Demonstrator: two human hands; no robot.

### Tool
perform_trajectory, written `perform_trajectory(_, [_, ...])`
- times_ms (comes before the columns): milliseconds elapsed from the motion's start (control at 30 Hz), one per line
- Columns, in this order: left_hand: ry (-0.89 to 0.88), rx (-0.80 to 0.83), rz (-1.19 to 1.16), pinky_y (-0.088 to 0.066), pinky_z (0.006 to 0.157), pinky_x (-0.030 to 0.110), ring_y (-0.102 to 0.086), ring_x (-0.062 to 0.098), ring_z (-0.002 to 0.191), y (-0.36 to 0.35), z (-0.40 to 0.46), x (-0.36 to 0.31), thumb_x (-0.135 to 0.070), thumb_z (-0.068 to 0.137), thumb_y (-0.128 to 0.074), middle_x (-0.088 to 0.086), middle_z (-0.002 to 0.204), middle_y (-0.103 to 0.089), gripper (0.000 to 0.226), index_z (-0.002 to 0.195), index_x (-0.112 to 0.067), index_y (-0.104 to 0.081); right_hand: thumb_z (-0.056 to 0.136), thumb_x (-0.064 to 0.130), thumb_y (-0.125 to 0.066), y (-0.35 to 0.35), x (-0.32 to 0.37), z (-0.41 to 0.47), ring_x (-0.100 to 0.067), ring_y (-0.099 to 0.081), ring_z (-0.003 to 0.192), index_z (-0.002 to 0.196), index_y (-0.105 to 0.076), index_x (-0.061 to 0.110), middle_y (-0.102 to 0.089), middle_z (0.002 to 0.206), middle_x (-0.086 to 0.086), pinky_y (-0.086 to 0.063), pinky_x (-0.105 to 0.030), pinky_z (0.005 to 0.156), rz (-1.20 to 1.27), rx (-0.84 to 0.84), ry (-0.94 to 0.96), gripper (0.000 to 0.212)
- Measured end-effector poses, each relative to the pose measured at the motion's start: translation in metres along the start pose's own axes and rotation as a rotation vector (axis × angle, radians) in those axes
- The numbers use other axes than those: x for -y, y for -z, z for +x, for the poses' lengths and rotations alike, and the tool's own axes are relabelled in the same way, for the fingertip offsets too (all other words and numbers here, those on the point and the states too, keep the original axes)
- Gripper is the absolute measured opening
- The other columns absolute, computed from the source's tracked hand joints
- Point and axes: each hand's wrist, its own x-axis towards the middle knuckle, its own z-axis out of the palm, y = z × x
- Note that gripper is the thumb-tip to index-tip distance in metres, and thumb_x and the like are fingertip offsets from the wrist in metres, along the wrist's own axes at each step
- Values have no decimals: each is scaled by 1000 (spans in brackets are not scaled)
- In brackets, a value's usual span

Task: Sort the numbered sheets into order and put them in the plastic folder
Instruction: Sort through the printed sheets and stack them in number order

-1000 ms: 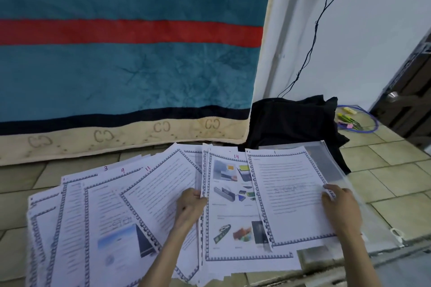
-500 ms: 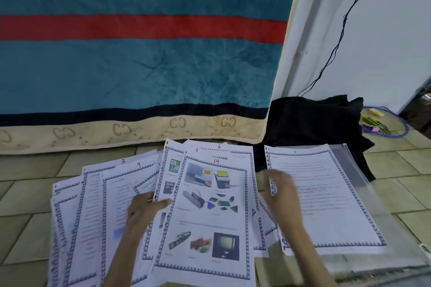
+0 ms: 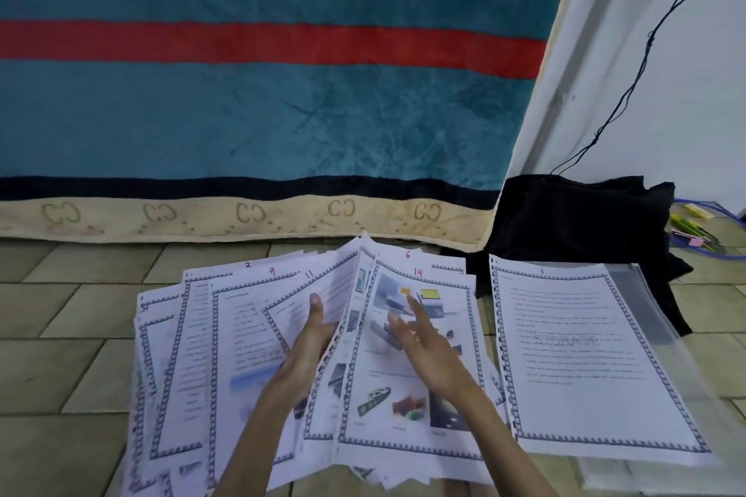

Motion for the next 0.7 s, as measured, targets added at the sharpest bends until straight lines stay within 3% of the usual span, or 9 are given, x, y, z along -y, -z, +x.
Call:
perform_trajectory(100, [45,75,24,-46,78,32,-62,21,91,-19,-2,-7,-58,95,-14,25,116,-62,71,111,-12,-66,65,86,-38,2,29,-13,-11,-44,124,147,8,41,-42,127,12,-29,-33,103,280,60,26,104])
perform_trajectory(233, [86,113,-17,-46,78,32,-54,17,112,-33,-5,-7,-44,98,-20,4,122,-61,59,122,-9,-61,89,32,-60,-7,26,-9,-7,-56,100,145,18,35,-45,130,12,-43,-21,81,281,-47,35,95])
perform_trajectory(300, [17,-69,-28,-45,86,34,-51,21,116,-26,-5,-4,-36,99,-31,4,127,-56,46,128,-9,-55,92,13,-55,-3,20,-9,-17,-63,92,142,20,40,-46,140,-6,-52,-31,74,298,-132,31,95])
perform_trajectory(367, [-32,-496,158,-34,104,36,-39,26,132,-15,-5,-1,-25,95,-48,6,144,-42,41,133,-10,-49,92,2,-50,5,16,-12,-33,-63,87,143,18,40,-53,128,-13,-51,-43,72,298,-213,13,93])
perform_trajectory(467, [13,-754,64,-27,109,44,-25,34,139,-2,-11,1,-16,90,-57,14,153,-24,59,143,-11,-32,90,-7,-45,13,4,-14,-26,-44,56,141,10,48,-46,133,-5,-38,-33,54,319,-285,78,93])
perform_trajectory(533, [1,-712,-132,-32,107,44,-34,35,134,2,-7,2,-16,91,-56,14,148,-34,65,146,-10,-22,90,-11,-41,17,-1,-14,-33,-48,66,142,-8,48,-30,143,12,-42,-38,56,302,-280,128,86])
perform_trajectory(567, [-12,-673,-142,-35,105,41,-41,33,129,2,-6,2,-18,92,-55,14,143,-43,58,143,-9,-28,90,-12,-39,20,0,-15,-32,-53,90,141,-20,46,-28,143,18,-47,-40,69,280,-254,142,80])
perform_trajectory(633, [-104,-587,-15,-42,95,36,-55,28,109,-2,-7,-2,-25,91,-56,12,120,-63,26,112,-11,-58,89,-14,-36,23,-2,-12,-13,-39,129,130,-42,42,-32,142,18,-46,-22,85,296,-209,158,70])
perform_trajectory(700, [-264,-478,98,-43,80,30,-57,21,90,-12,-14,-10,-39,88,-58,2,85,-68,25,74,-19,-59,91,-7,-38,22,-5,-6,-10,-33,135,117,-57,42,-41,140,13,-38,-25,101,402,-132,99,58])
